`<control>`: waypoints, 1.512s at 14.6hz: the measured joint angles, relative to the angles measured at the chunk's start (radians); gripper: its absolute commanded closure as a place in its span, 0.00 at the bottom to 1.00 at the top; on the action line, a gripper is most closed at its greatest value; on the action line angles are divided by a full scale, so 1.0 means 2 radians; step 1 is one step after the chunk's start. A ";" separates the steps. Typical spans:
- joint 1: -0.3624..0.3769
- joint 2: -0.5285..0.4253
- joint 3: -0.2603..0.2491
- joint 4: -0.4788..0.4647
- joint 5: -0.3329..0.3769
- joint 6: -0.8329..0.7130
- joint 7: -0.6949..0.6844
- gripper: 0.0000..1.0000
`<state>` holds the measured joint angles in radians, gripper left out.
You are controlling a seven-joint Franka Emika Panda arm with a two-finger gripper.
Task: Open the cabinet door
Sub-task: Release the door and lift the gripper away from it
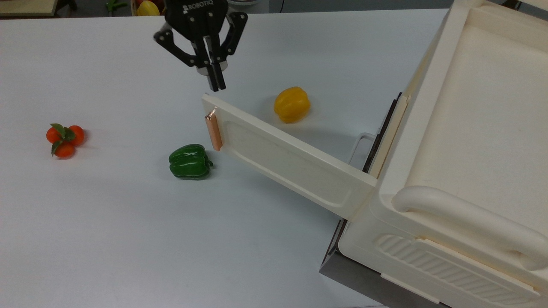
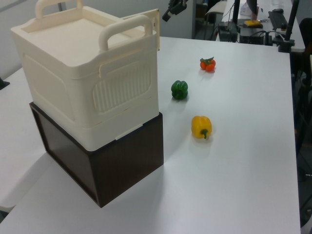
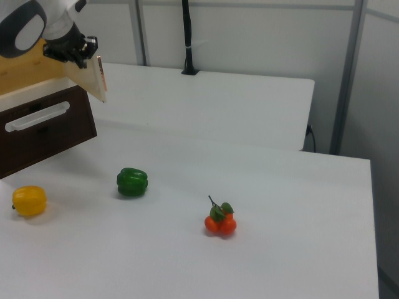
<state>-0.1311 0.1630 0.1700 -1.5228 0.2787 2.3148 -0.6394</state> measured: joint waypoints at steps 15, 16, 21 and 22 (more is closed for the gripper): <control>0.058 -0.089 -0.085 0.002 -0.071 -0.375 0.178 0.00; 0.066 -0.092 -0.092 0.001 -0.072 -0.377 0.210 0.00; 0.084 -0.098 -0.126 -0.002 -0.074 -0.388 0.276 0.00; 0.086 -0.098 -0.126 -0.005 -0.075 -0.378 0.276 0.00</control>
<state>0.0403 -0.0326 -0.0825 -1.5322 0.1284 1.5581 -0.0869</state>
